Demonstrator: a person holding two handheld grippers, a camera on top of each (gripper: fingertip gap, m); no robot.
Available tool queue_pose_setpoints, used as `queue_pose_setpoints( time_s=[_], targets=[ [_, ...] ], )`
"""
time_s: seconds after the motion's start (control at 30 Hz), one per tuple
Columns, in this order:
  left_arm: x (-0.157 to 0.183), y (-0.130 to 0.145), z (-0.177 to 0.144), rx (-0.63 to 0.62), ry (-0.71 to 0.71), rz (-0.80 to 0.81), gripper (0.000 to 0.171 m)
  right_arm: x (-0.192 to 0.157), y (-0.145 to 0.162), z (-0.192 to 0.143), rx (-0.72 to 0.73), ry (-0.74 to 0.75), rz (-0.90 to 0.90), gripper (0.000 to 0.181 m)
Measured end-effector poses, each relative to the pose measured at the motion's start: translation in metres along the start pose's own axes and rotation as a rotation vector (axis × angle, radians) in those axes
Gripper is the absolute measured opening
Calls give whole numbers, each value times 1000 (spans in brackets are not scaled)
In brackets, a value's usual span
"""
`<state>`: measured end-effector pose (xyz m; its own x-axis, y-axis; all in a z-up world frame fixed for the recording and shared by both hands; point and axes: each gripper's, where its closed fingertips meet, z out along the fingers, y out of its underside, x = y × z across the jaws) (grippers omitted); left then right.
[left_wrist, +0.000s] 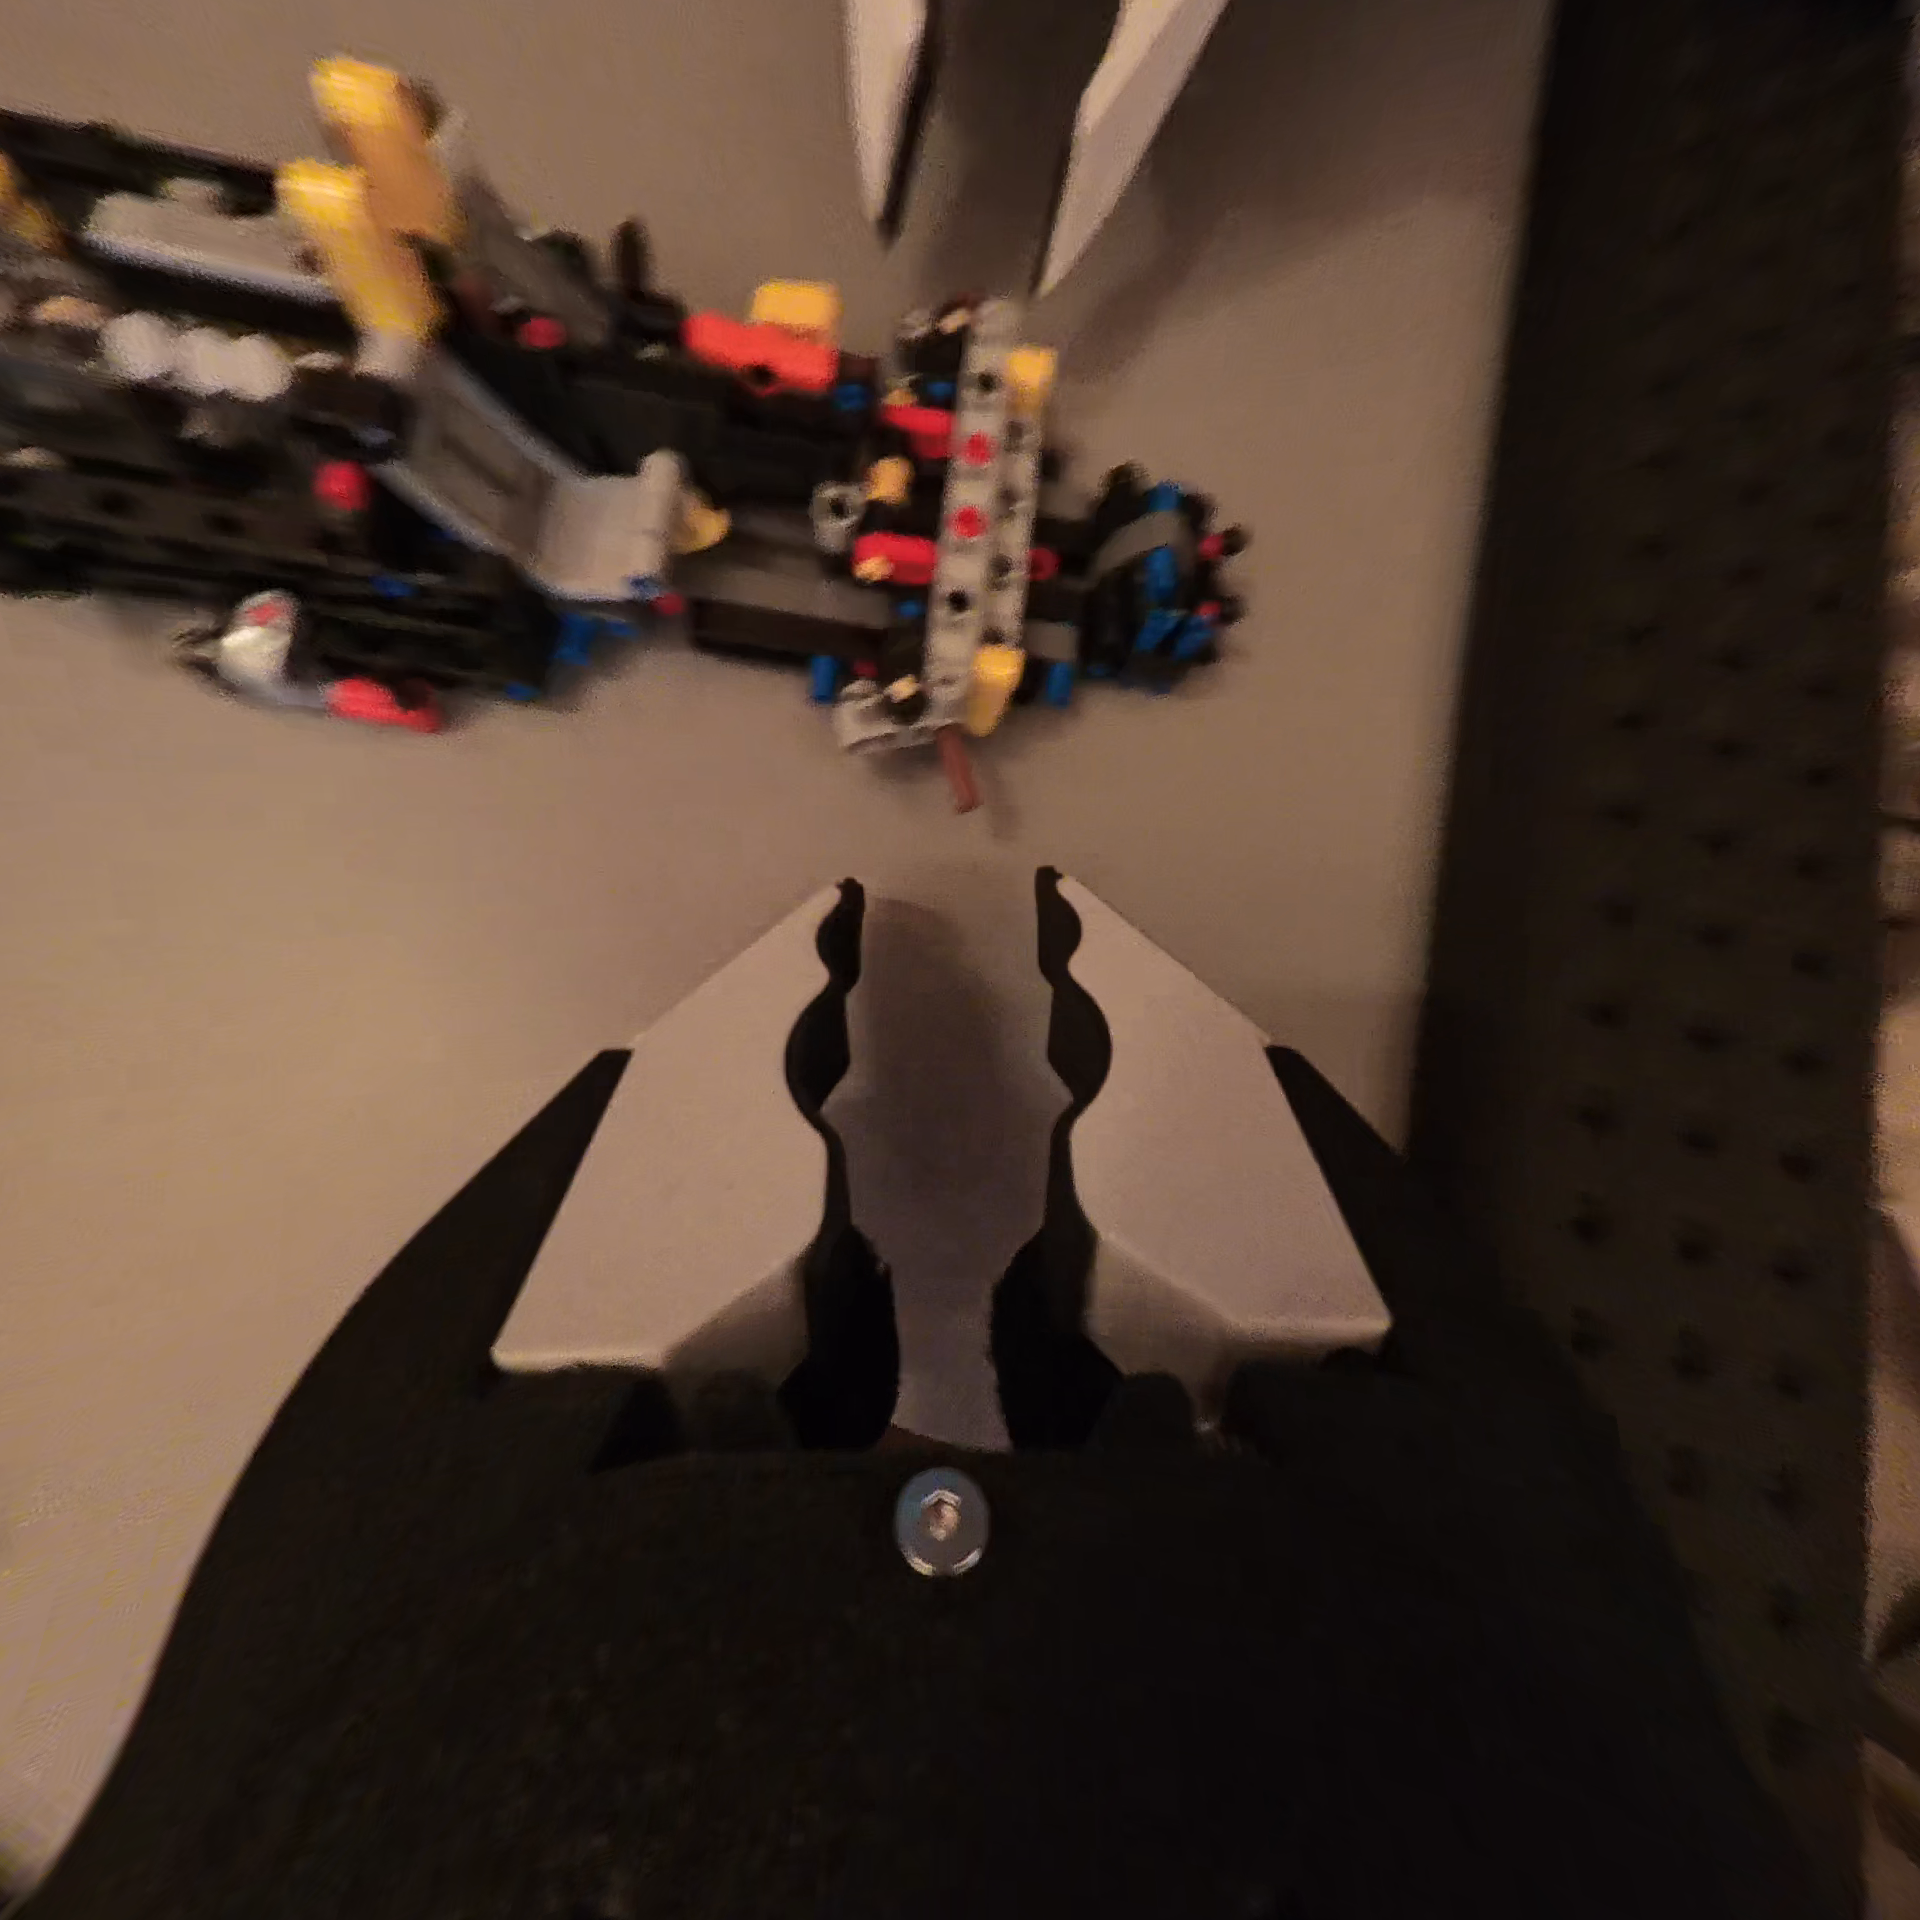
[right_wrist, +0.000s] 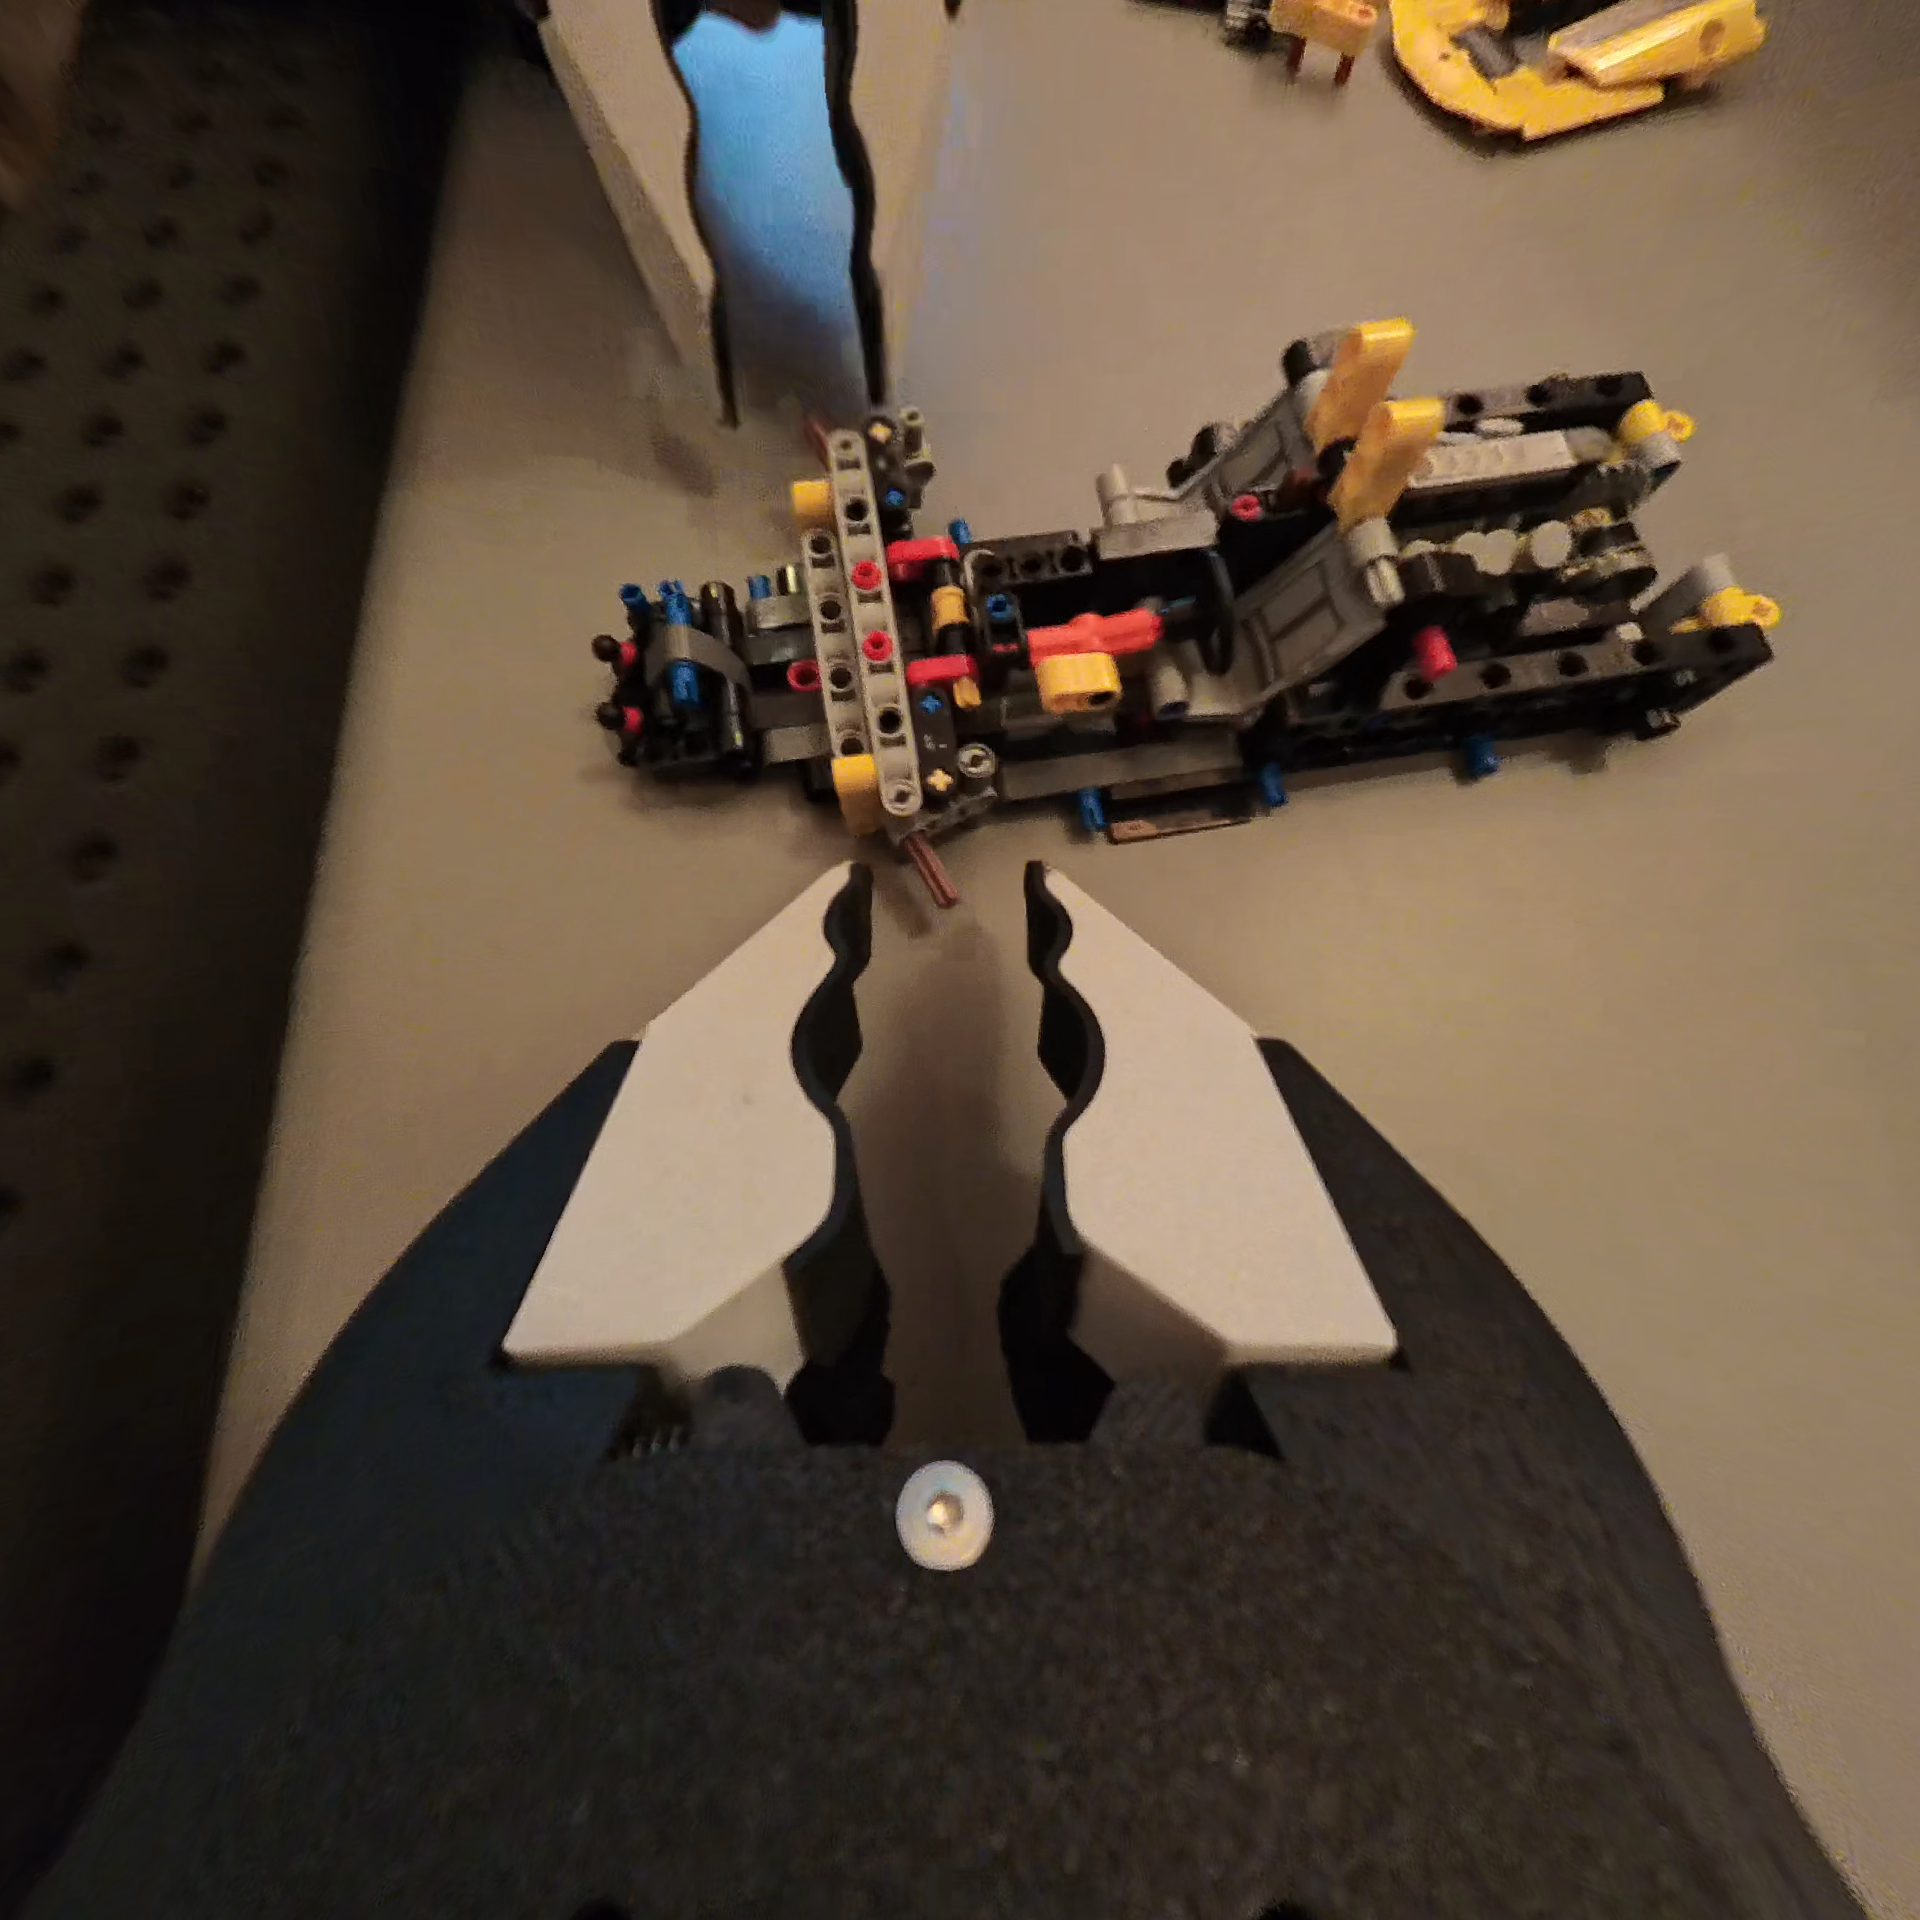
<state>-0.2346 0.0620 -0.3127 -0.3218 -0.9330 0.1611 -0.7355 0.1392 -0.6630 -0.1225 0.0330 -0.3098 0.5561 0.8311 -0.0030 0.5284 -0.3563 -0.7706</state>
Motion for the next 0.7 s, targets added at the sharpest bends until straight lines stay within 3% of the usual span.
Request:
queue_pose_setpoints(
  time_s=[0.1,0.17,0.3,0.47,0.63,0.7],
  targets=[
    [-1,-13,6,76,-5,0,33,-4,5,7,-44,16,-28,26],
    [-10,-15,8,81,-42,19,21,-9,7,12,-62,-13,-17,18],
    [-12,-15,11,88,-53,41,15,-16,9,11,-82,-54,-8,4],
    [-16,-14,15,70,-175,179,4,-22,10,11,-101,-90,15,4],
    [8,-9,16,61,-18,170,4,-26,8,7,-45,-149,55,6],
    [11,-11,16,81,18,156,4,-19,-3,1,41,-126,82,21]
  ],
)
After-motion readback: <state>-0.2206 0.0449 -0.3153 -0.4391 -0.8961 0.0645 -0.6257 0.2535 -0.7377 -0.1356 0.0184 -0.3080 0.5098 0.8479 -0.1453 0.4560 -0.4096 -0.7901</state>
